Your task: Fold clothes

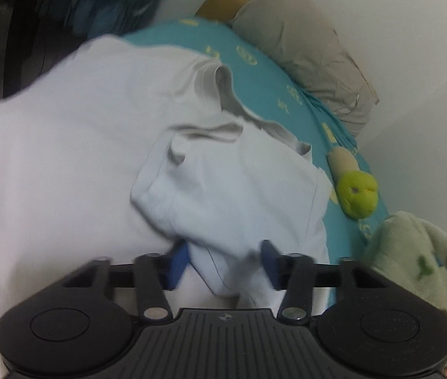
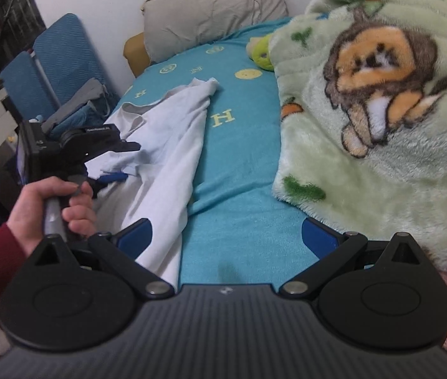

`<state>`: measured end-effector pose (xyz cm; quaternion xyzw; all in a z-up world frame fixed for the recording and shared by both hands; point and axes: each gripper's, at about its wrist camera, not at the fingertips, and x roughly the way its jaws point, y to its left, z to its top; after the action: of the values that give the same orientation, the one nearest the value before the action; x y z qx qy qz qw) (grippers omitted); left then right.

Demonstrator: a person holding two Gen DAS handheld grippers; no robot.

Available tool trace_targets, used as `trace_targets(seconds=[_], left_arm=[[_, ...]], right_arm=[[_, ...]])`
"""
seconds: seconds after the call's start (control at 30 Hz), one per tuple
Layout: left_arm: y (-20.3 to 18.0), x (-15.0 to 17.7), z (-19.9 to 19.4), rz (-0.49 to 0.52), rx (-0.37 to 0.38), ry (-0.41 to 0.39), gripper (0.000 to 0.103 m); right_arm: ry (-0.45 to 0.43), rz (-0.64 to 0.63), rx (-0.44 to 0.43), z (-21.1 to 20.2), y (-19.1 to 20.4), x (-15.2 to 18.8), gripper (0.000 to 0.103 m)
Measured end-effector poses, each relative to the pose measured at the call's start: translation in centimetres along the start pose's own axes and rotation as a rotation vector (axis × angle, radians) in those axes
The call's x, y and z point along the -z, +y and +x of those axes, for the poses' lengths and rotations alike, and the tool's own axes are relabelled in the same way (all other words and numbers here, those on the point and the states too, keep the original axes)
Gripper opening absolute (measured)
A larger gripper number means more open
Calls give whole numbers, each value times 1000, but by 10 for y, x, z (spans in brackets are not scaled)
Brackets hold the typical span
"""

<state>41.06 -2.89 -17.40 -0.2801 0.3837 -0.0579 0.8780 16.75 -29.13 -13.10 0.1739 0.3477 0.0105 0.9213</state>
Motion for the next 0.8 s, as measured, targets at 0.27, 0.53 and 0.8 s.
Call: trace_targets(seconds=[0.27,0.53,0.8], left_arm=[[-22,-27,-14,275,-132,-157,4],[-3,-8,-16,254,-121,4,30],[16,79,-133,196,-29,269,45]], right_arm=[[29,30,-11,15,-6,1,103],[31,29,1,19,-4,3,103],[-16,20,-25,0,0,0,103]])
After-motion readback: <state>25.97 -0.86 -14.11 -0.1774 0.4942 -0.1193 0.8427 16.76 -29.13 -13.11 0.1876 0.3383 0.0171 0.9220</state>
